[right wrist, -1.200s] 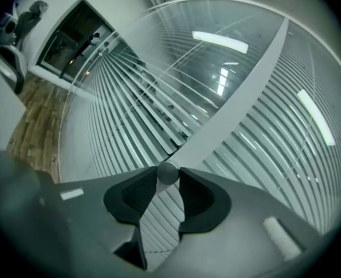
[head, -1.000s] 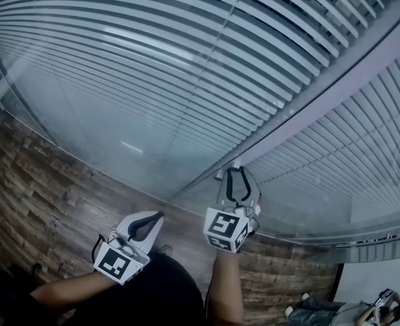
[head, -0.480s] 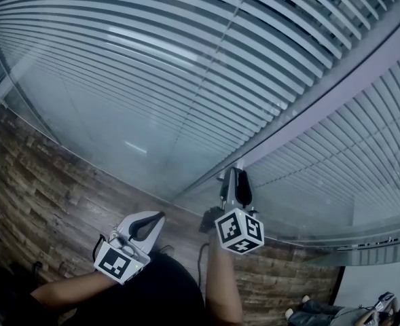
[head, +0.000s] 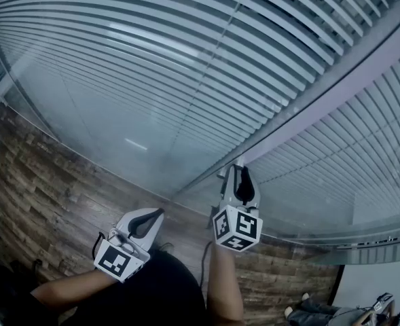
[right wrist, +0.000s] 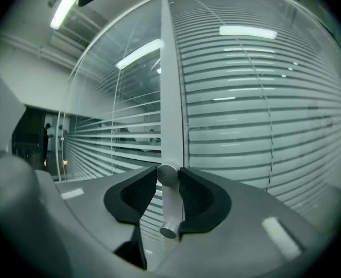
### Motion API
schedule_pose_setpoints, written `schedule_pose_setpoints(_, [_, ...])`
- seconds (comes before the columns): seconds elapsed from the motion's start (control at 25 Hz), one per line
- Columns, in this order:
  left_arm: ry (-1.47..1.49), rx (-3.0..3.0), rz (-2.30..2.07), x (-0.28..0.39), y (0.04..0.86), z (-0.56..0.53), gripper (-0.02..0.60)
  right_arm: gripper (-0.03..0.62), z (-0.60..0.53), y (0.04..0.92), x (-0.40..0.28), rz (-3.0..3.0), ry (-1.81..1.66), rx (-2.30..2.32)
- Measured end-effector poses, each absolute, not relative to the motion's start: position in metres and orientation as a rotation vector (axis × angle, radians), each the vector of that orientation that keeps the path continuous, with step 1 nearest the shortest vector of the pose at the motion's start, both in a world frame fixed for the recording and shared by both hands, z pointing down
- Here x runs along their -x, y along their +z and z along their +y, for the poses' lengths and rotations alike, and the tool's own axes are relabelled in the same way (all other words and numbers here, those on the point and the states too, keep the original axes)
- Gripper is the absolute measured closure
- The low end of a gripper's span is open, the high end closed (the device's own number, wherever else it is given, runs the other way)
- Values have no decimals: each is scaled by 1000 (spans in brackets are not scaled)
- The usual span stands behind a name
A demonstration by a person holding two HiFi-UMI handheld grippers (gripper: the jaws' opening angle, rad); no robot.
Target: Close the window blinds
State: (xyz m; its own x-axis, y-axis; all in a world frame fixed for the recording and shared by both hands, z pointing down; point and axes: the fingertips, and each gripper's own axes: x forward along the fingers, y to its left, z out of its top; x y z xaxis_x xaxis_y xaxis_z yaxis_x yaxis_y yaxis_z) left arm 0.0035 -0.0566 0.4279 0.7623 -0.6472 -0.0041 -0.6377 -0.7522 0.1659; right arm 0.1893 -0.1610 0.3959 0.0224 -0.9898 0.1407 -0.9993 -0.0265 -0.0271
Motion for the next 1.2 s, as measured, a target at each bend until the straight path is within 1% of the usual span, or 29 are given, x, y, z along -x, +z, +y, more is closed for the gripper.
schedule_pose_setpoints(0.2, [-102, -2809, -1019, -7, 426, -57, 583, 467, -163, 395, -181, -1933, -163, -1970])
schedule_pose_setpoints(0.4, [-103, -2821, -1005, -10, 425, -55, 583, 467, -163, 396, -178, -1808, -322, -1828])
schedule_pose_setpoints(0.52, [-102, -2821, -1000, -10, 426, -53, 583, 468, -162, 396, -178, -1786, -349, -1795])
schedule_pose_setpoints(0.72, [-111, -2813, -1000, -11, 426, -51, 583, 461, -161, 395, -181, -1907, -222, -1845])
schedule_pose_setpoints(0.76, [-106, -2809, -1001, -11, 426, -51, 583, 452, -160, 394, -182, -1954, -169, -1881])
schedule_pose_setpoints(0.84, [-102, -2802, -1007, -10, 427, -51, 583, 409, -159, 391, -184, -2039, -77, -1958])
schedule_pose_setpoints(0.88, [-101, -2800, -1009, -10, 428, -51, 583, 404, -158, 389, -184, -2072, -42, -1999])
schedule_pose_setpoints(1.2, [-102, -2793, -1022, -4, 430, -56, 583, 428, -164, 396, -189, -2215, 315, -2269])
